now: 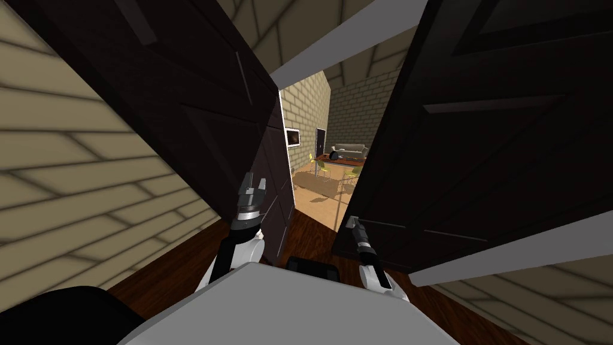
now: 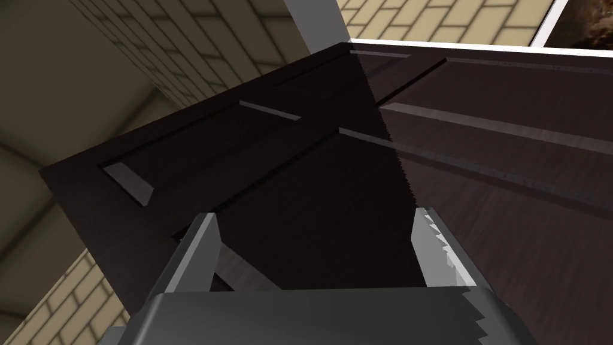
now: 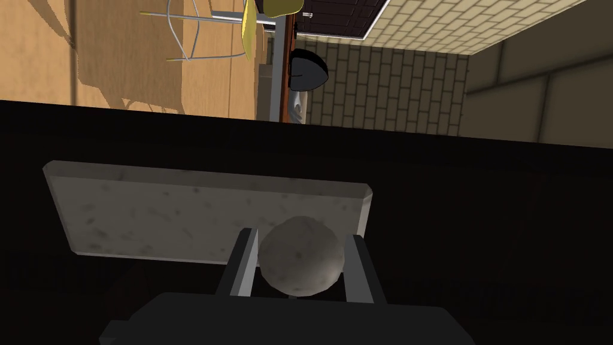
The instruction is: Pull the door open
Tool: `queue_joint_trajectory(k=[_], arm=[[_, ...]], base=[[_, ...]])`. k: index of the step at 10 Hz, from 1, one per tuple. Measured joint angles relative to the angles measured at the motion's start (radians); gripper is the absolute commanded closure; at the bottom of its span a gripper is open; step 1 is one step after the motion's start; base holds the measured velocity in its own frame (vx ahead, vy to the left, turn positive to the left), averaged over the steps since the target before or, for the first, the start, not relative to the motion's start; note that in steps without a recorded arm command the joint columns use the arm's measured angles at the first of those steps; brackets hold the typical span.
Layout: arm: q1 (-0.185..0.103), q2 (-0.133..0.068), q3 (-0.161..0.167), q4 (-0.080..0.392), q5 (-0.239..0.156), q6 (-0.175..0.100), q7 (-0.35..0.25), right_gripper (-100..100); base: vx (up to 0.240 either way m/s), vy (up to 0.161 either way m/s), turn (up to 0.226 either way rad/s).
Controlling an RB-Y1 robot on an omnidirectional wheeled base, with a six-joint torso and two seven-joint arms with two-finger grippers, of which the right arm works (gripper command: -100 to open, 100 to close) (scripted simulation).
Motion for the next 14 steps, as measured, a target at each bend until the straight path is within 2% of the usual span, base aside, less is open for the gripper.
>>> queue_joint_trajectory(k=[1,2,4,6,7,8,10,11,12,14], arm=[[0.003,-0.017,0.005,0.009,0.000,-0.015,-0.019,100],[0.021,-0.034,0.008,-0.013,0.000,-0.014,-0.033,100],[0.032,-0.058,0.015,-0.022,-0.001,-0.016,-0.056,100],[0.026,-0.069,0.018,0.002,-0.001,-0.034,-0.072,100],[0.037,-0.084,0.020,-0.005,-0.002,-0.041,-0.084,100],[0.030,-0.092,0.022,0.010,-0.002,-0.050,-0.096,100],[0.042,-0.125,0.030,0.012,-0.003,-0.063,-0.126,100],[0.044,-0.126,0.030,0.014,-0.003,-0.063,-0.129,100],[0.056,-0.140,0.036,0.000,-0.003,-0.066,-0.136,100],[0.063,-0.162,0.057,0.008,0.001,-0.095,-0.161,100]], base=[[-0.125,-0.010,0.178],[-0.089,0.003,0.095],[-0.057,0.012,0.061],[-0.055,0.017,0.100],[-0.068,0.016,0.065],[-0.094,0.020,0.126],[-0.072,0.020,0.074],[-0.135,-0.010,0.152],[-0.201,-0.031,0.118],[-0.239,-0.070,0.143]])
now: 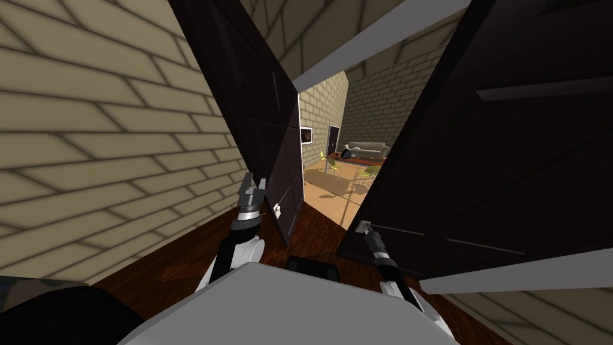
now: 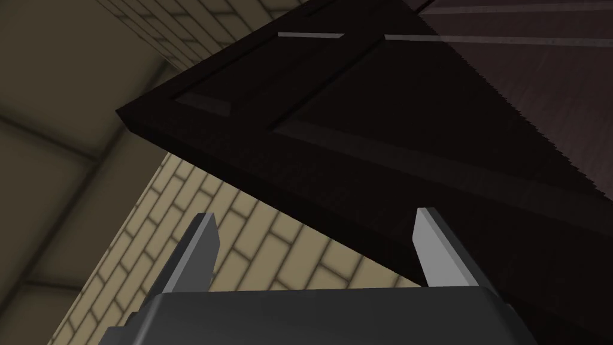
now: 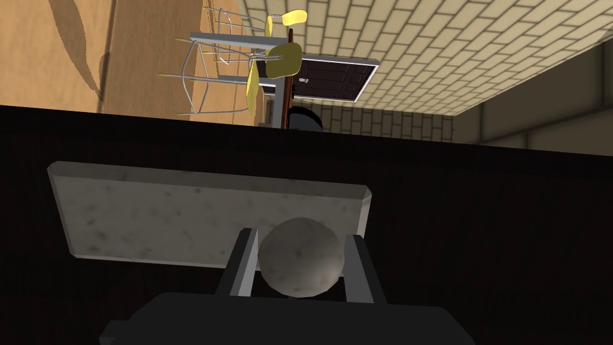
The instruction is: Pull the door open
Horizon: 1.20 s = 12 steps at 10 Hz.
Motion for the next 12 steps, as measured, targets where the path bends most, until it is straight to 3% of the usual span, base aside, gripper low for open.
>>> queue_joint_trajectory(k=[2,4,5,8,12], arm=[[0.026,-0.027,0.029,-0.006,0.006,-0.029,-0.029,100],[0.038,-0.045,0.055,0.005,0.013,-0.059,-0.053,100],[0.043,-0.044,0.059,0.007,0.014,-0.060,-0.055,100],[0.063,-0.074,0.087,0.014,0.015,-0.109,-0.081,100],[0.118,-0.116,0.135,-0.002,0.020,-0.179,-0.110,100]], base=[[-0.249,-0.061,0.142],[-0.179,-0.039,0.064],[-0.104,-0.025,0.085],[-0.200,-0.082,0.140],[-0.177,-0.069,0.099]])
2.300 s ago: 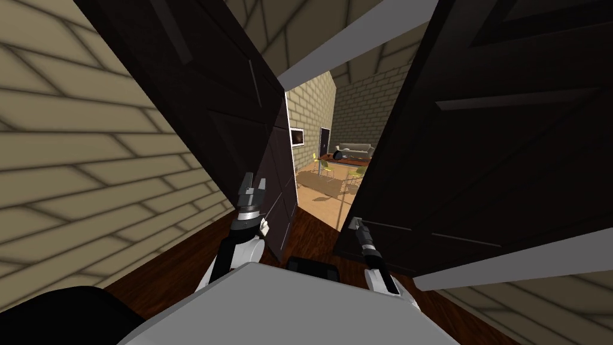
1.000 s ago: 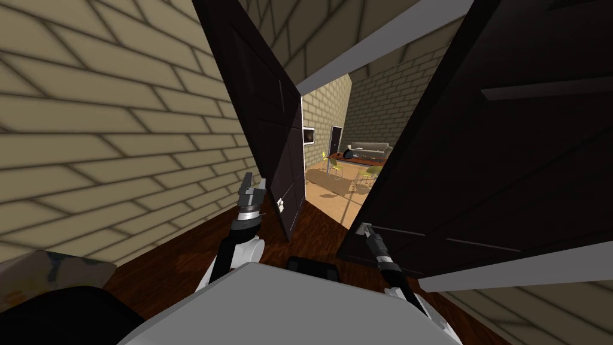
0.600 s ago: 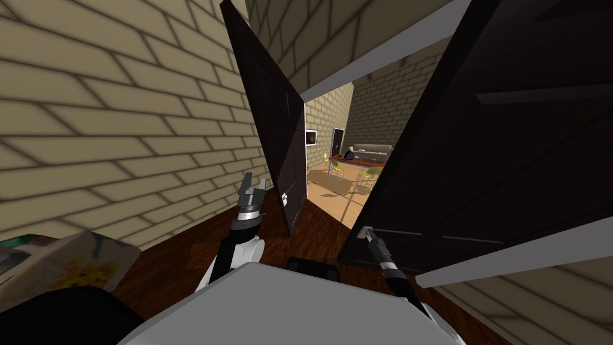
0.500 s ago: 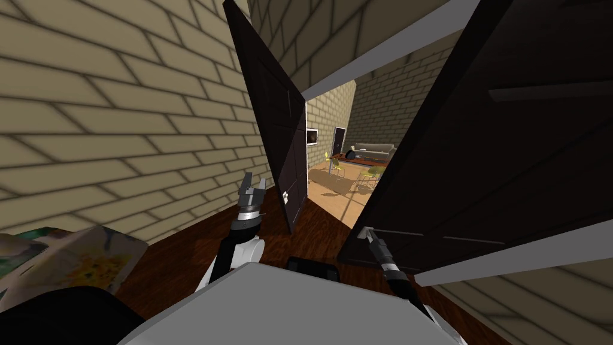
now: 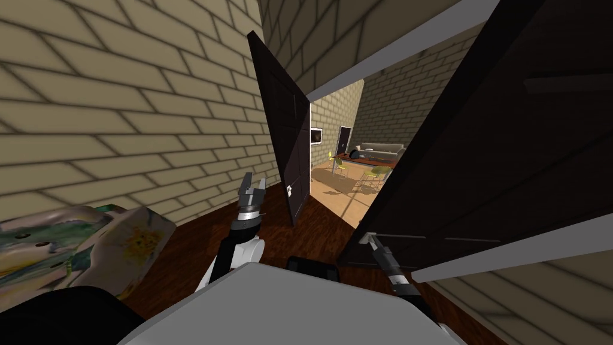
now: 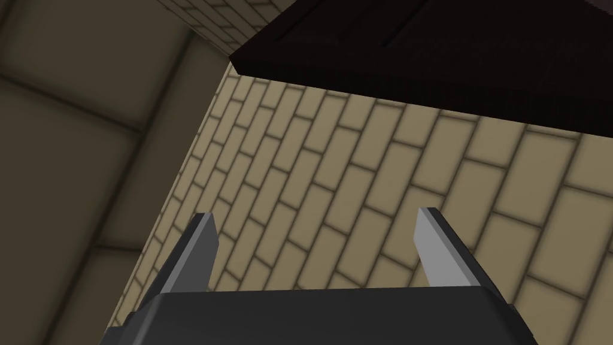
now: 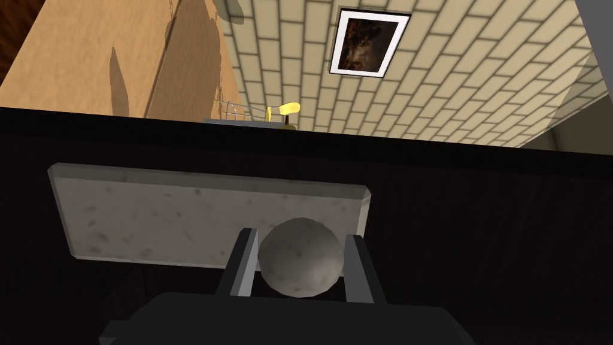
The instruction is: Pull the door open
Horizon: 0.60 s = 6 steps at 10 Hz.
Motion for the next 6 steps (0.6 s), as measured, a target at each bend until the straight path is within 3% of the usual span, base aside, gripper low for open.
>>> queue_joint_trajectory(k=[1,3,6], arm=[[0.004,-0.009,0.012,0.009,0.002,-0.019,-0.010,100],[0.009,-0.014,0.019,0.019,0.001,-0.032,-0.015,100],[0.020,-0.034,0.038,0.032,-0.005,-0.076,-0.028,100]], base=[[-0.079,-0.019,0.012],[-0.188,-0.062,0.190],[-0.212,-0.081,0.165]])
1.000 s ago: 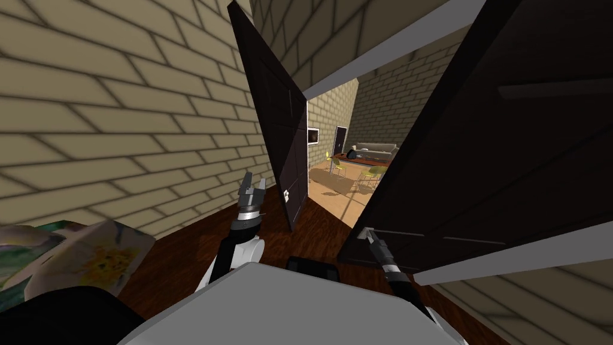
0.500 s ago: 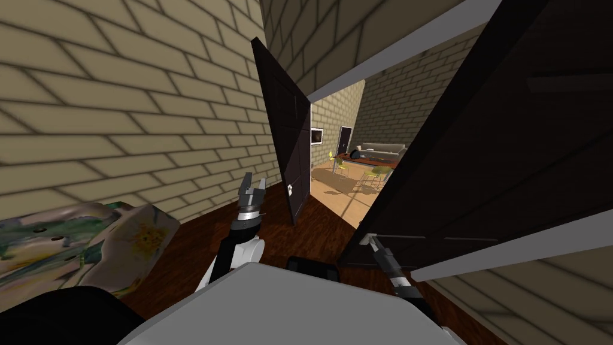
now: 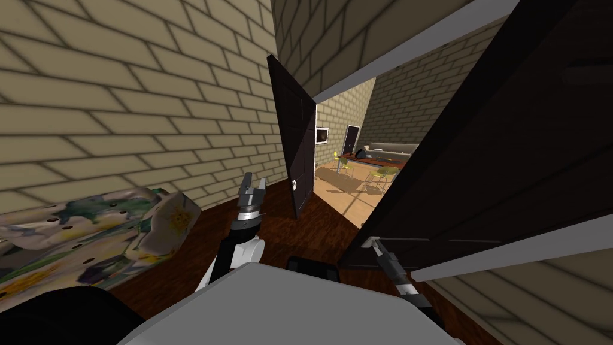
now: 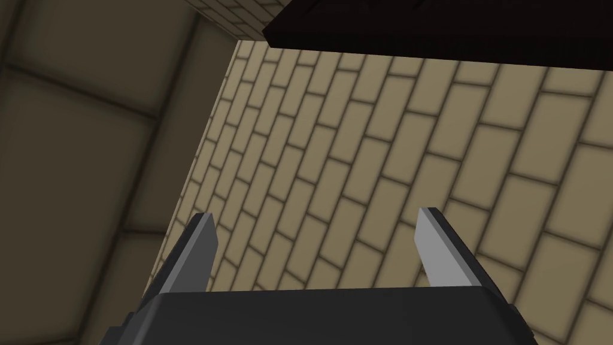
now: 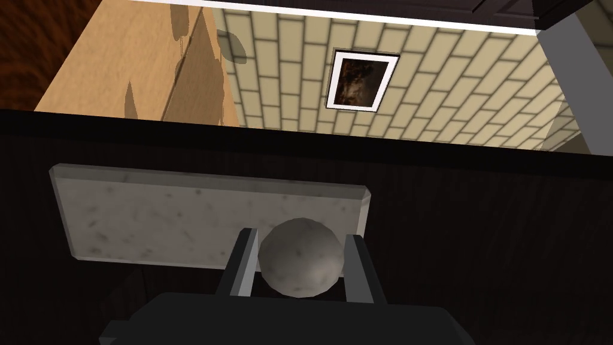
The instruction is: Pull the door open
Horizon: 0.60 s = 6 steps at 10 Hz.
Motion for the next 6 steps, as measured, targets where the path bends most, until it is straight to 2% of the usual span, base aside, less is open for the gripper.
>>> queue_joint_trajectory(k=[2,4,6], arm=[[0.022,-0.013,0.014,-0.006,-0.003,-0.021,-0.003,100],[0.024,-0.017,0.029,0.015,-0.003,-0.048,-0.012,100],[0.031,-0.024,0.035,0.020,-0.005,-0.061,-0.016,100]], base=[[-0.193,-0.087,0.137],[-0.171,-0.062,0.128],[-0.065,-0.017,0.033]])
